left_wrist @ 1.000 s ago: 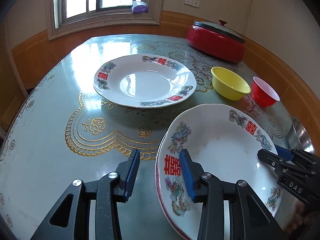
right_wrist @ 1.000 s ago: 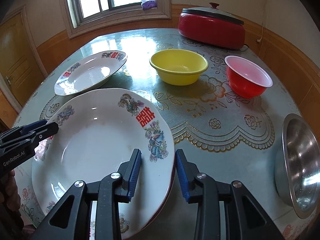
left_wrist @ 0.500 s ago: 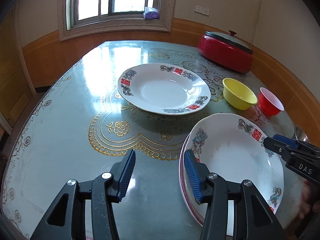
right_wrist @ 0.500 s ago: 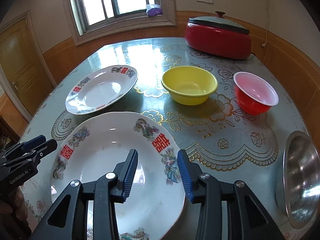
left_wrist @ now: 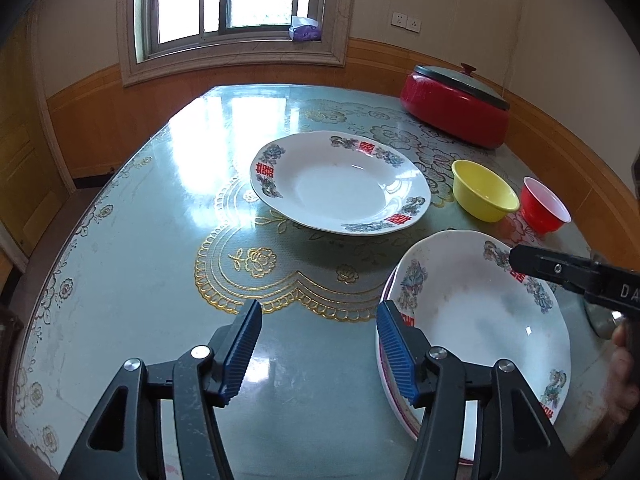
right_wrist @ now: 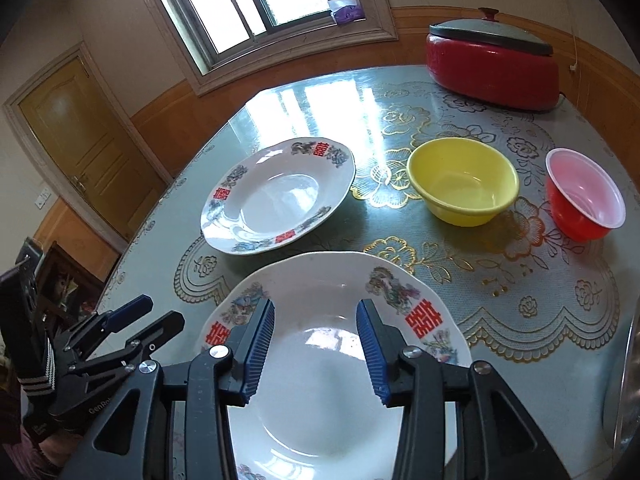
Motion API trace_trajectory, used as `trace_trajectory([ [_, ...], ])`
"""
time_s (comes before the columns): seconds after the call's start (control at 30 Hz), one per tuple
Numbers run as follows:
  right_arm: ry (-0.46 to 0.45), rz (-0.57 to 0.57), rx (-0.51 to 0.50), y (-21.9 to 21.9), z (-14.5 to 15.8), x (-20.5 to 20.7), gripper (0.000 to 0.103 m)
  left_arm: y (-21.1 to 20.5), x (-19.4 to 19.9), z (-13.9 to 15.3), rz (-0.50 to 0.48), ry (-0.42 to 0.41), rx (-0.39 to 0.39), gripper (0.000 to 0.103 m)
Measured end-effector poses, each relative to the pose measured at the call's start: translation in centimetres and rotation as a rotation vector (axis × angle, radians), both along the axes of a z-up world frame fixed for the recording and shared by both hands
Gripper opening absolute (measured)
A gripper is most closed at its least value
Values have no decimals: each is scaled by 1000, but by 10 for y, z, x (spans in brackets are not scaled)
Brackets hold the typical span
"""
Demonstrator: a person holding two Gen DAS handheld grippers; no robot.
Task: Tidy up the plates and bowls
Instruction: 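Move the left tool to the smaller red-character plate and grasp its rim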
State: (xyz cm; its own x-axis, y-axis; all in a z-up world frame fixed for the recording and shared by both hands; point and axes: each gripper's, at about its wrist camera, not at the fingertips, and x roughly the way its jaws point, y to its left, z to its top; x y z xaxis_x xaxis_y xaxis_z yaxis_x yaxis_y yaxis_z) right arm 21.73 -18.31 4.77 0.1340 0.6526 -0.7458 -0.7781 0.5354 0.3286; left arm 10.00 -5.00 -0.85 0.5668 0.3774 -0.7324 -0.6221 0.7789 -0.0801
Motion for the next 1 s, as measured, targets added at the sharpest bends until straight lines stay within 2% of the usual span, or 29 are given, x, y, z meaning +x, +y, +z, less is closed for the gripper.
trace_trajectory([
  [0.07,20,4,9,6,1,3,43,4,-1,2,12,-7,5,65],
  [0.4,107,-15,10,30,-11,17,43,29,1,-4,40,-2,-31,65],
  [0.7,166,-51,12,54,-18,41,43,59,10,-8,-17,-16,-130,64],
  [0.87,222,-117,22,68,-26,65,43,81,19,-5,-29,-38,-167,63],
  [1.0,234,-143,11,82,-34,81,43,105,31,-6,-31,-60,-207,62],
])
